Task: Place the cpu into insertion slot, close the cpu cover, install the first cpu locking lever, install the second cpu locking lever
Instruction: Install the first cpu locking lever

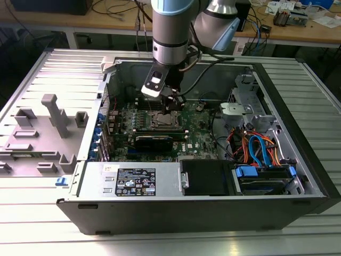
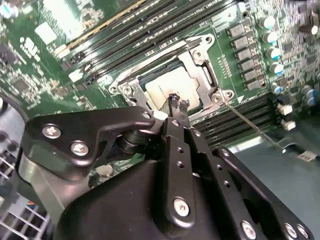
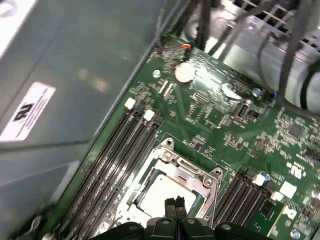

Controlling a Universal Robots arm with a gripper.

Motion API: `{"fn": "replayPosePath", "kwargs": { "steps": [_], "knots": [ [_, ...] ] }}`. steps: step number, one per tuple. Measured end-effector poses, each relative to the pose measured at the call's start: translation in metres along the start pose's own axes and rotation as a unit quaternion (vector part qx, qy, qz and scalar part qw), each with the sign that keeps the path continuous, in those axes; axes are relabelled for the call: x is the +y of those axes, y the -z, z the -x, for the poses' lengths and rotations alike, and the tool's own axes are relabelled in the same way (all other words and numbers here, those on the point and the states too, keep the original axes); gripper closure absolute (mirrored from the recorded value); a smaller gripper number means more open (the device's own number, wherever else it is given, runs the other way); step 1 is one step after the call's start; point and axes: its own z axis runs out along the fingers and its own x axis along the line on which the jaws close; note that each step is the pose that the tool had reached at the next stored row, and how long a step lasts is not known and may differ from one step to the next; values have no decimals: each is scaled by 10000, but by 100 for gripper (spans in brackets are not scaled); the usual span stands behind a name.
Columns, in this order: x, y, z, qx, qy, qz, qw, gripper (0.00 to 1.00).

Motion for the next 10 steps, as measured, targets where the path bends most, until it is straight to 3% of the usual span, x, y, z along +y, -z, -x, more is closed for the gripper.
{"fn": "replayPosePath", "kwargs": {
  "steps": [1,6,10],
  "knots": [
    [0,14,0,3,170,-3,9999,89],
    [2,75,-1,12,560,-5,9984,89],
    [2,76,-1,20,958,-10,9954,89]
  ]
}}
